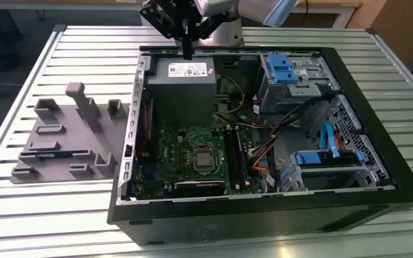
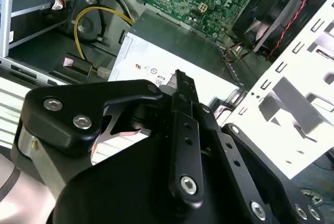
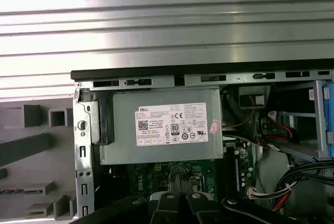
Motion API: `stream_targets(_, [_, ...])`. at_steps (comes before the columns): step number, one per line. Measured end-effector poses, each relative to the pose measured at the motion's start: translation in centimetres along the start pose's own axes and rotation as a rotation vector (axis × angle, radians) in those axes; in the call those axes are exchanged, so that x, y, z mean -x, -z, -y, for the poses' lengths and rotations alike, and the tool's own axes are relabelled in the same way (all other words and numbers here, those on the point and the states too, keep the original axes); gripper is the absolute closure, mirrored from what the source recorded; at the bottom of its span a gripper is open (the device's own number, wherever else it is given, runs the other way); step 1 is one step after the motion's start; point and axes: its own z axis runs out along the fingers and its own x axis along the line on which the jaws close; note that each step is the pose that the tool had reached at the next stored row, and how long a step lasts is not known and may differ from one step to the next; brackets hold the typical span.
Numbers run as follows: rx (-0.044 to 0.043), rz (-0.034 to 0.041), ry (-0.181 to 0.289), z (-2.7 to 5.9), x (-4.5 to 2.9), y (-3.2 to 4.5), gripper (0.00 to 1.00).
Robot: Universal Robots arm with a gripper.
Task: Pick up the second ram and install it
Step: 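Reach for the second ram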
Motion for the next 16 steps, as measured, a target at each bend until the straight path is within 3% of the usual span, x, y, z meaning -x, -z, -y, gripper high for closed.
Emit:
stream_targets(15, [0.0000, 0.0000, 0.000, 0.03, -0.39, 0.01, 0.89])
stream_targets(16, [0.0000, 0.0000, 0.000, 0.05, -0.66, 0.02, 0.89])
